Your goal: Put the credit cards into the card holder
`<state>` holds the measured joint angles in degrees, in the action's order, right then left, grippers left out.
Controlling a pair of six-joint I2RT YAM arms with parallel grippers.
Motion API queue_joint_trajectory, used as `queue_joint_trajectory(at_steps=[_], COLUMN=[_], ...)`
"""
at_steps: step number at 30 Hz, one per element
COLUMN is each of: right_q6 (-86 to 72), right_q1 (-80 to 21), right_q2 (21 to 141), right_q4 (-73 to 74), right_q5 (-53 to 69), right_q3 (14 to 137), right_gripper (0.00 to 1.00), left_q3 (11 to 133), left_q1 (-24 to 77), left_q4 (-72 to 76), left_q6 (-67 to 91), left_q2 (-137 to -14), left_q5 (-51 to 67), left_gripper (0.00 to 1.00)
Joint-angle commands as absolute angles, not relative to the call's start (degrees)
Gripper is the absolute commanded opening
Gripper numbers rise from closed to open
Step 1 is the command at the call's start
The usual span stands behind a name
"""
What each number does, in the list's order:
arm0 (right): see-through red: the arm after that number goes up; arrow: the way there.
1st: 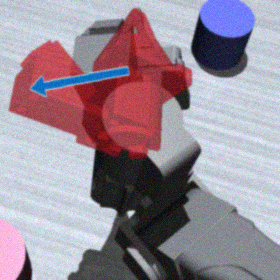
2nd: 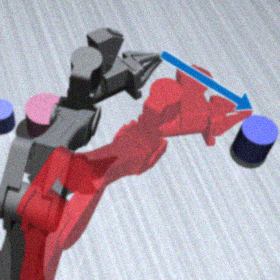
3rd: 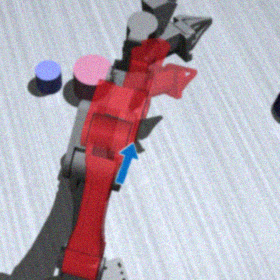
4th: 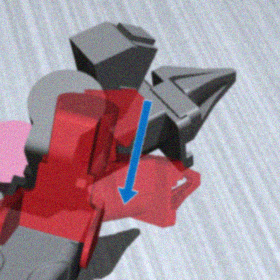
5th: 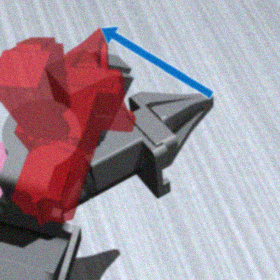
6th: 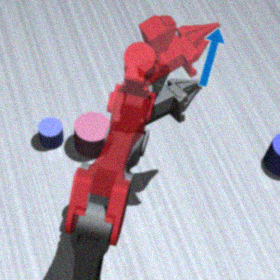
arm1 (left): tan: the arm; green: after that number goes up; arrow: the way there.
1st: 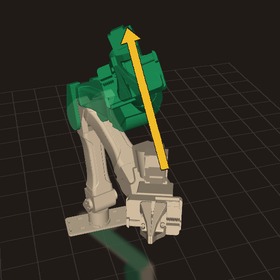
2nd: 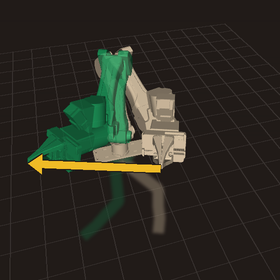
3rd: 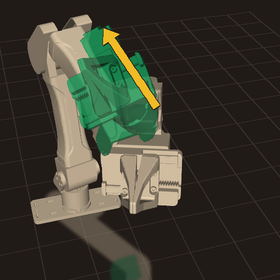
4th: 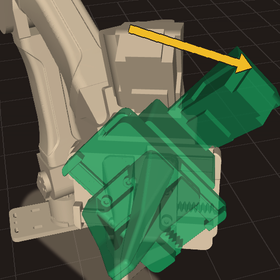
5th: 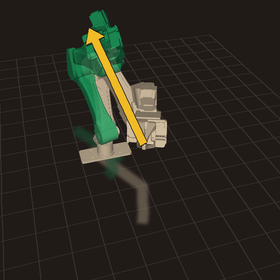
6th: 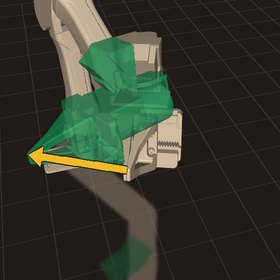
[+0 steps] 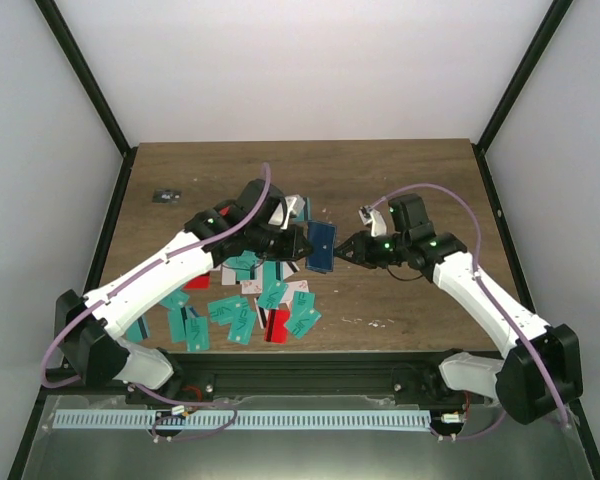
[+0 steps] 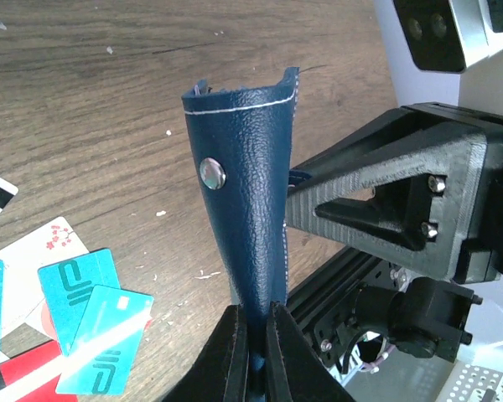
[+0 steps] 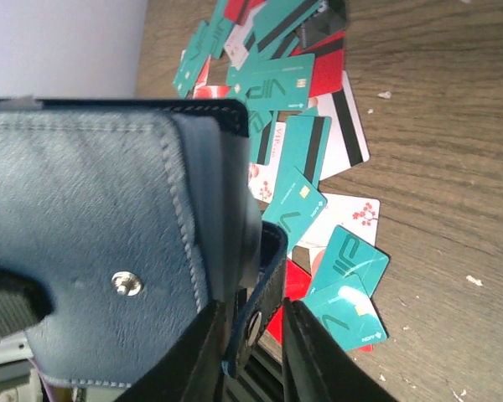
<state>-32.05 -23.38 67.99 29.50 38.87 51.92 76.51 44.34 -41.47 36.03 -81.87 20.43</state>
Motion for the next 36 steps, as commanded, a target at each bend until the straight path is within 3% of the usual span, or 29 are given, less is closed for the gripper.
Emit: queue_joint_trajectory(at_steps=[1,5,14,23,26,31,36], right_q6=[-31.61,-31.79,-34.38,-39.11,-39.33,-38.36,-37.17], right_q1=[-23.95,-23.98,-23.91,-23.82,-23.82,-23.74,-23.74], right_q2=[69.17,68.73,65.17,61.95,62.30,61.69,60.92], right_q4=[30.02,31.03,42.49,44.84,44.91,45.92,45.50], right_q5=[37.48,36.54,25.54,21.31,20.14,19.15,19.94], right_q3=[53.40,52.46,49.26,40.10,39.41,40.68,41.35], right_gripper=[0.16,0.01,0.01,0.01,0.01,0.01,0.01], left_q3=[75.31,74.35,65.56,65.69,66.43,69.24,71.42], left_q1=[44.59,44.68,45.93,50.33,51.31,52.88,54.99], left_q4=[-38.46,-36.71,-23.83,-16.11,-16.54,-24.77,-28.72], left_q6=[36.65,36.94,42.33,42.90,42.64,40.68,38.32], left_q2=[-80.66,-81.60,-85.85,-100.20,-103.26,-103.82,-102.50], left_q5=[22.06,22.96,27.10,29.41,27.98,18.73,14.88], left_gripper=[0.04,0.04,0.04,0.07,0.21,0.64,0.81])
